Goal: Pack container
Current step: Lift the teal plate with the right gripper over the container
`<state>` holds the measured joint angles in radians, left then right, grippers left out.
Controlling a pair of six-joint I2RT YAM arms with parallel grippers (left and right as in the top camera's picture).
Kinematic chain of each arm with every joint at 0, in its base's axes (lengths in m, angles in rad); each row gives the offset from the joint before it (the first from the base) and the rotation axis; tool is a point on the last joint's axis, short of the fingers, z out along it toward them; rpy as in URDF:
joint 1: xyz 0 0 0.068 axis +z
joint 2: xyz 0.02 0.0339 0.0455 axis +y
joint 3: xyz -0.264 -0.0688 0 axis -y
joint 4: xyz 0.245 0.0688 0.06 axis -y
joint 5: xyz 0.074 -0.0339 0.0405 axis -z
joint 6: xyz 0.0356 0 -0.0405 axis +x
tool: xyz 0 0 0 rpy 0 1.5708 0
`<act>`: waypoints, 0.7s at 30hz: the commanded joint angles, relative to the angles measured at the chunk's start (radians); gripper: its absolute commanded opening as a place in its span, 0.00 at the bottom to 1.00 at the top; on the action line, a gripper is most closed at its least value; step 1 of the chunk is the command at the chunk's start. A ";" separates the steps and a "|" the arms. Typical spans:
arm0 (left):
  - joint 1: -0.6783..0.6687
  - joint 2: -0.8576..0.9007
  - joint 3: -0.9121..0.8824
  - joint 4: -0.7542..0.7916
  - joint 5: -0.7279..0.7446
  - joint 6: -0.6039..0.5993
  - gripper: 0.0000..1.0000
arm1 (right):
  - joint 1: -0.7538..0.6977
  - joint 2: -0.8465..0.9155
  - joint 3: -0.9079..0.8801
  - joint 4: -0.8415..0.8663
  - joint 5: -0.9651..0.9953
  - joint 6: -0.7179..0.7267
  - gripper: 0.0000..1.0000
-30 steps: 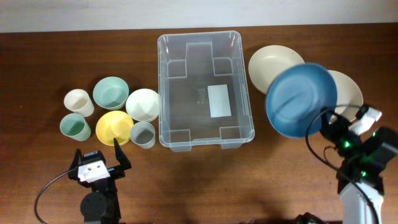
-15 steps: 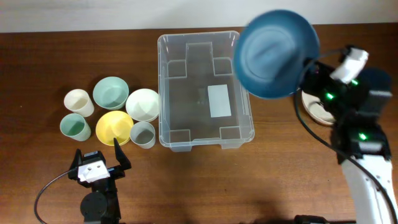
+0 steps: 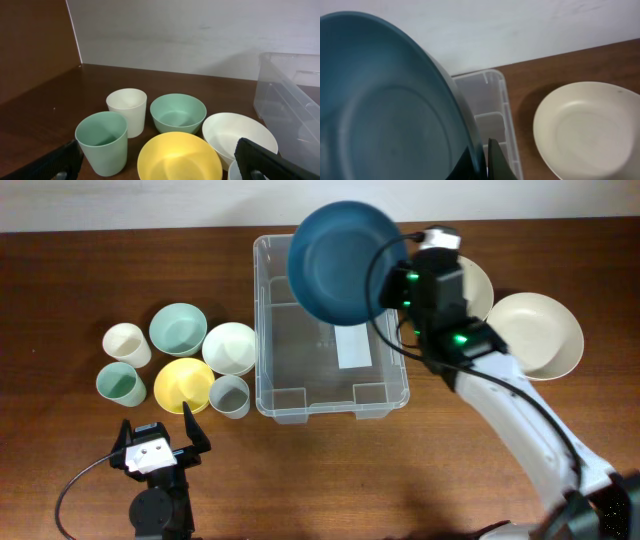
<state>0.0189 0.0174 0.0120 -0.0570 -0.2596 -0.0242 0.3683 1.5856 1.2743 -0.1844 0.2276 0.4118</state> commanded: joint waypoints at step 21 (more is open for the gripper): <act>-0.003 -0.004 -0.002 -0.004 -0.007 -0.010 0.99 | 0.058 0.298 0.042 0.214 0.034 -0.037 0.04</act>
<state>0.0189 0.0174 0.0120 -0.0570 -0.2596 -0.0242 0.4091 1.8538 1.2850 0.0135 0.2684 0.3672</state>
